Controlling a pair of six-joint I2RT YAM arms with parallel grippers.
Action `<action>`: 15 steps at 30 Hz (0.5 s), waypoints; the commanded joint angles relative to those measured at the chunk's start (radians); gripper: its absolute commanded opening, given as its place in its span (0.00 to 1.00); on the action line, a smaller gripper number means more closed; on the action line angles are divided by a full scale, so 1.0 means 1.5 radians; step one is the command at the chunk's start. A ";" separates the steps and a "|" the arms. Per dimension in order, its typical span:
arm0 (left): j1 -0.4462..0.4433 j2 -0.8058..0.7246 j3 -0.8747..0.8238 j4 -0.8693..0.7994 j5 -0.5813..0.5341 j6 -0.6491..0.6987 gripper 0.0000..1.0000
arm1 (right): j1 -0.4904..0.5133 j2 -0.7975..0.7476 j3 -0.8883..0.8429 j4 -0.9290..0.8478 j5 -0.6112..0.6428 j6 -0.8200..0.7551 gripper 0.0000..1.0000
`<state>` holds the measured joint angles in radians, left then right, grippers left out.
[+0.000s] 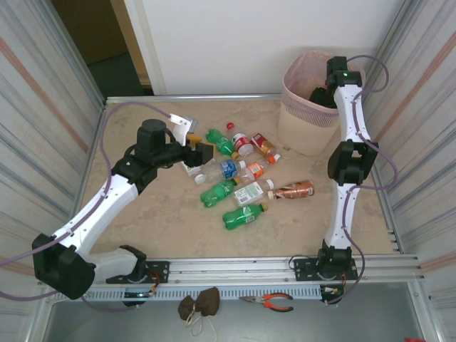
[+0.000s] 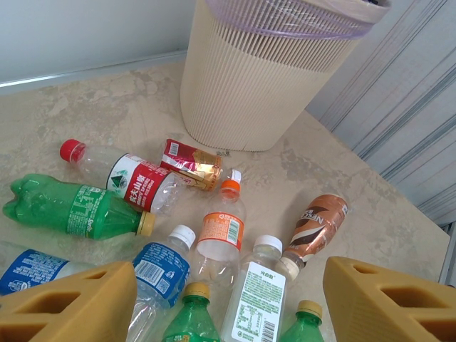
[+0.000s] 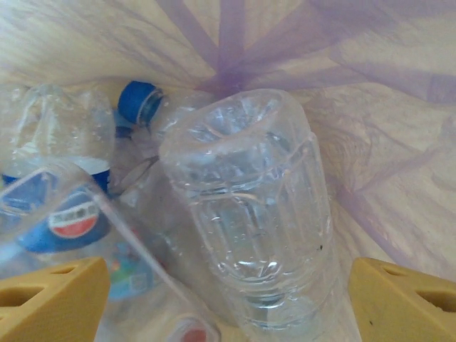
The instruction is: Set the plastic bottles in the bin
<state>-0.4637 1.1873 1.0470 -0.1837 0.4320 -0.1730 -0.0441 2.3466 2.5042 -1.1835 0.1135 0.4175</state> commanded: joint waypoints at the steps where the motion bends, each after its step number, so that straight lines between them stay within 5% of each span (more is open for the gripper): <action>1: 0.004 -0.014 -0.001 0.002 -0.006 0.001 0.70 | 0.008 -0.059 0.009 -0.017 0.025 0.001 0.86; 15: 0.005 0.017 0.007 0.006 0.000 -0.005 0.70 | 0.038 -0.191 0.012 -0.008 0.059 -0.032 0.85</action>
<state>-0.4637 1.2003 1.0470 -0.1829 0.4324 -0.1738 0.0017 2.1231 2.5042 -1.1831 0.1703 0.4023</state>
